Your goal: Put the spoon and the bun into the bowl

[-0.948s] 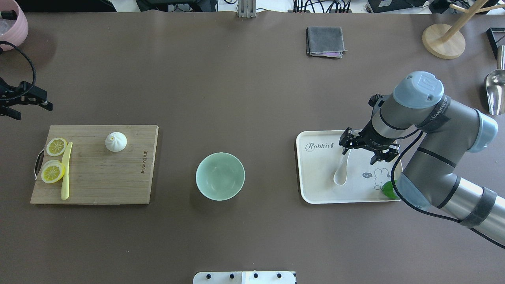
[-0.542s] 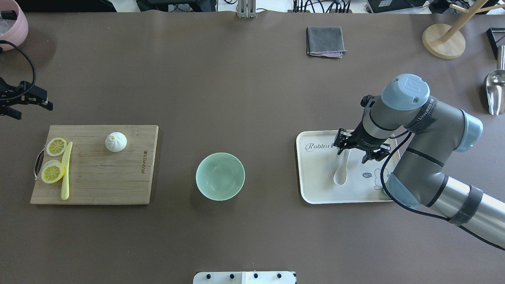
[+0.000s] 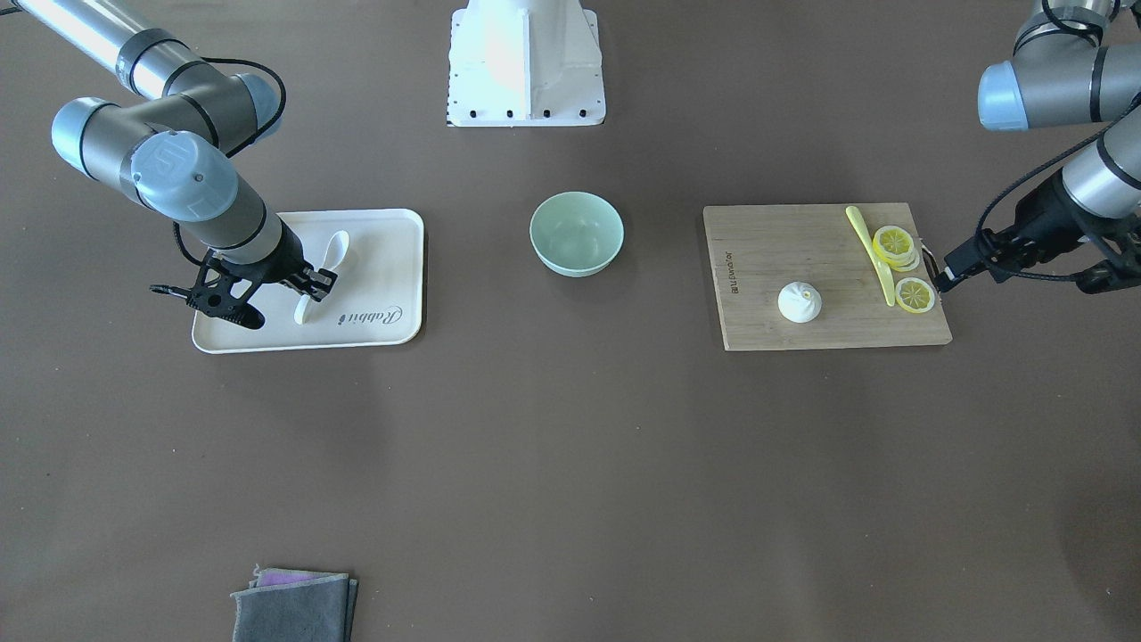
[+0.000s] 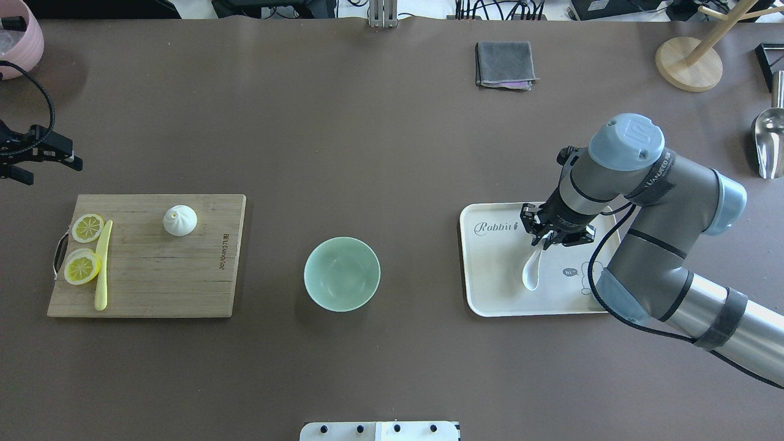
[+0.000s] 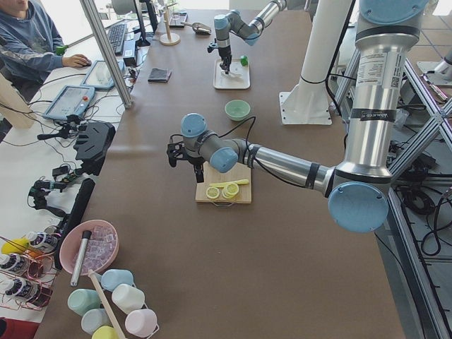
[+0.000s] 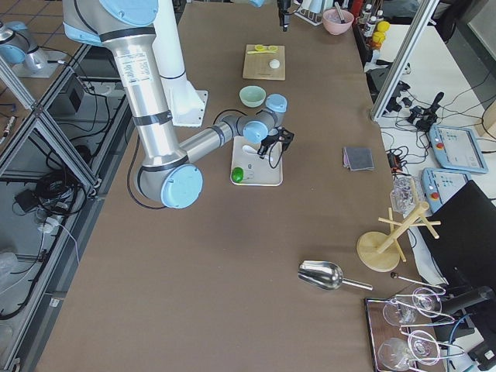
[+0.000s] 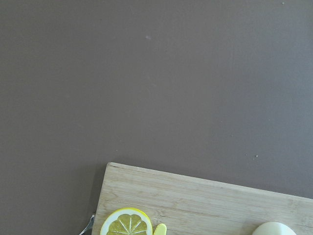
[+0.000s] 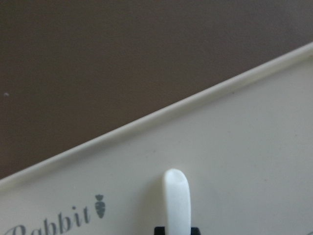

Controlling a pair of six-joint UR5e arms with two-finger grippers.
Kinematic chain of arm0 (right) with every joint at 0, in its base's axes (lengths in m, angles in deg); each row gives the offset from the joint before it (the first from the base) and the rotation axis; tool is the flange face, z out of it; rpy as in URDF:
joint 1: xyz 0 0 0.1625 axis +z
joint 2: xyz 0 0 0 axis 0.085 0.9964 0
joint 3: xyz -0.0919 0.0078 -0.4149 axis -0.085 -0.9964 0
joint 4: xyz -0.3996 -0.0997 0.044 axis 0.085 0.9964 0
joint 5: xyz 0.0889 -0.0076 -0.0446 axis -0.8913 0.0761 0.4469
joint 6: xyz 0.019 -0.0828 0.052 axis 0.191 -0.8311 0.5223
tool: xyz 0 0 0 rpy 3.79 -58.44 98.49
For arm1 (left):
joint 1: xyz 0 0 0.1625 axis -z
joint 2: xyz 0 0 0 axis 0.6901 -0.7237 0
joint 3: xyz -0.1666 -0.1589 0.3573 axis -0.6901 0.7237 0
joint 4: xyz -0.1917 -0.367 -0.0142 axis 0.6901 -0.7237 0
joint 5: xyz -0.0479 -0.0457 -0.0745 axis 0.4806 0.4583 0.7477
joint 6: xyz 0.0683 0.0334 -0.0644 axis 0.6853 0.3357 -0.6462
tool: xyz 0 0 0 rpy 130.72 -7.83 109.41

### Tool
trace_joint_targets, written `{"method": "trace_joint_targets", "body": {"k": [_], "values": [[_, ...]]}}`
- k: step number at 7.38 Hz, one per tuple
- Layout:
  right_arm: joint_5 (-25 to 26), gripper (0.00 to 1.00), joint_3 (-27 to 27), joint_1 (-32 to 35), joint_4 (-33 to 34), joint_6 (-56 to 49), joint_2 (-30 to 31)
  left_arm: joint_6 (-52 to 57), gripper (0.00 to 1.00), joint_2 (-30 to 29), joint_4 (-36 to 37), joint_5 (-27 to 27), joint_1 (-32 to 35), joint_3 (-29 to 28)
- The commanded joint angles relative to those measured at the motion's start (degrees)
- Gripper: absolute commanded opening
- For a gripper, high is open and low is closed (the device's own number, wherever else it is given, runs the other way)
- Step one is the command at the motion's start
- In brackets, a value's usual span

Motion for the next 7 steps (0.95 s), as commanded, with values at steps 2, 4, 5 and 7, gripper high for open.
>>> {"method": "trace_joint_targets", "body": {"k": [2, 4, 5, 7], "values": [[-0.07, 0.0, 1.92, -0.09, 0.64, 8.34, -3.4, -7.83, 0.98, -1.18, -0.07, 0.07, -4.01, 2.7], [0.19, 0.0, 1.57, -0.88, 0.73, 17.38, -6.47, -12.58, 0.98, -2.5, -0.07, 0.07, -7.69, 4.55], [2.46, 0.0, 1.66, -2.02, 0.73, 21.88, -8.41, -17.57, 0.98, -4.68, -0.07, -0.1, -11.2, 4.39], [7.9, 0.0, 1.83, -5.7, 0.99, 30.49, -11.75, -19.91, 0.98, -5.24, 0.02, -6.21, -17.71, 4.38]]}}
